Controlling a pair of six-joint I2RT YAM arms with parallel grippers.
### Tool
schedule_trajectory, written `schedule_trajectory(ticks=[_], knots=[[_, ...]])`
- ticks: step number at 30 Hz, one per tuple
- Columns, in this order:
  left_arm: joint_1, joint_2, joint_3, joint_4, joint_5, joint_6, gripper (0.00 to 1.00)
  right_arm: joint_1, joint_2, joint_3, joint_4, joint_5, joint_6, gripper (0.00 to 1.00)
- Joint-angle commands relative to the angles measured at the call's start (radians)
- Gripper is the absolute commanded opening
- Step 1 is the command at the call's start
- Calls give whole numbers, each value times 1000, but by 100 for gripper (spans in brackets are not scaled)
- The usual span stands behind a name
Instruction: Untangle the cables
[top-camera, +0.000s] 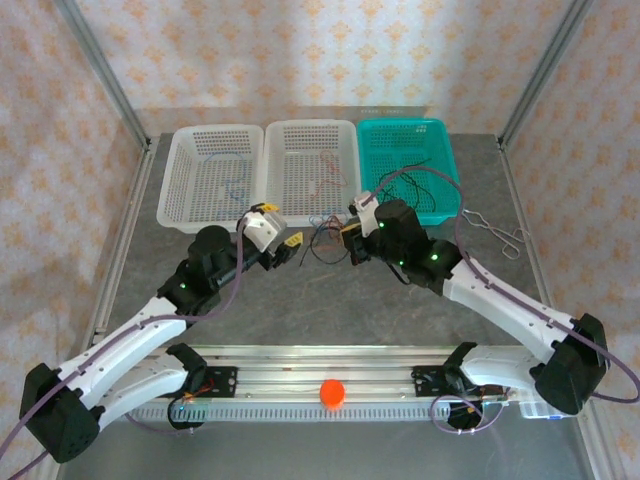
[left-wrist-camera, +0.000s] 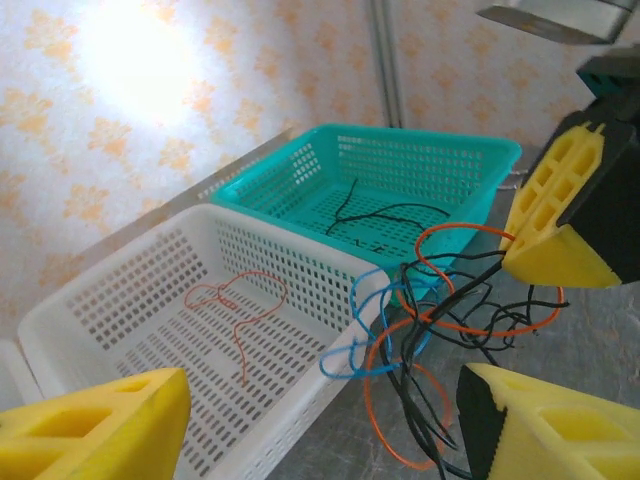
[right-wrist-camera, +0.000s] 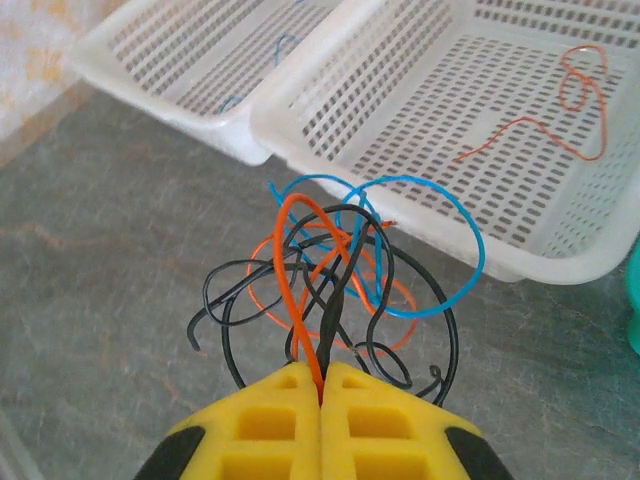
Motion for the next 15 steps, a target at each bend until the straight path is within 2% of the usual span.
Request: schedule_trajectory(ticks=[1,6,15], knots=[[9,22,44,-48,127,141,67,-1,12,53,-122,-61,-143,0],[8,77,78,-105,230,208,60,-1,36,57,-175,-72,-258,0],[5,175,125,-151,295,277,55,1,57,72,-157,-119,-352,0]])
